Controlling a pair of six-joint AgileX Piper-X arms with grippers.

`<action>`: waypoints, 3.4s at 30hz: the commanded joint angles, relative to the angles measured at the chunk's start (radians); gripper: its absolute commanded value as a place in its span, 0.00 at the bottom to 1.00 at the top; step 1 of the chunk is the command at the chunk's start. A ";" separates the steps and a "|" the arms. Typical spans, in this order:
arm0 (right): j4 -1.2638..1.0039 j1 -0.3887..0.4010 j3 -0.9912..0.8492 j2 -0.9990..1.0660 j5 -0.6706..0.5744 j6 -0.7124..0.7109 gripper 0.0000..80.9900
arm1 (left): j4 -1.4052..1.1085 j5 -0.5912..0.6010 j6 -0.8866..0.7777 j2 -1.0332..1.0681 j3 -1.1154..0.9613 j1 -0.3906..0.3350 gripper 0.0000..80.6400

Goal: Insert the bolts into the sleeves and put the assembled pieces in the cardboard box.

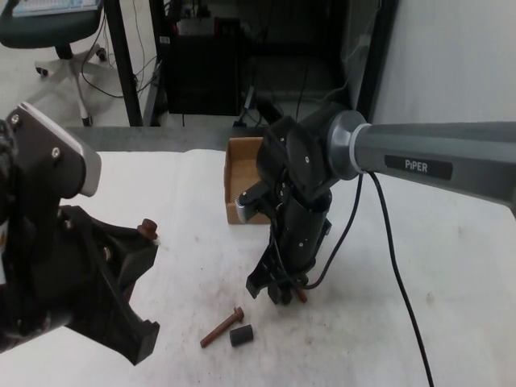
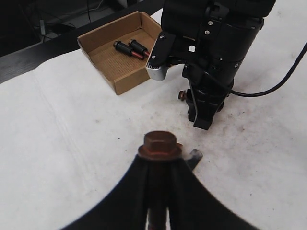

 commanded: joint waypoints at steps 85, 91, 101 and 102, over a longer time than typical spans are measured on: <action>-1.521 0.156 0.991 -1.035 -0.500 0.300 0.01 | -1.252 0.806 -0.505 0.234 -0.002 0.001 0.00; -1.521 0.156 0.988 -1.035 -0.500 0.300 0.01 | -1.228 0.812 -0.505 0.234 -0.002 0.001 0.00; -1.512 0.156 0.940 -1.035 -0.502 0.300 0.01 | -1.148 0.816 -0.503 0.234 -0.002 0.001 0.00; -1.512 0.156 0.935 -1.035 -0.502 0.300 0.01 | -1.148 0.816 -0.497 0.234 -0.002 0.001 0.00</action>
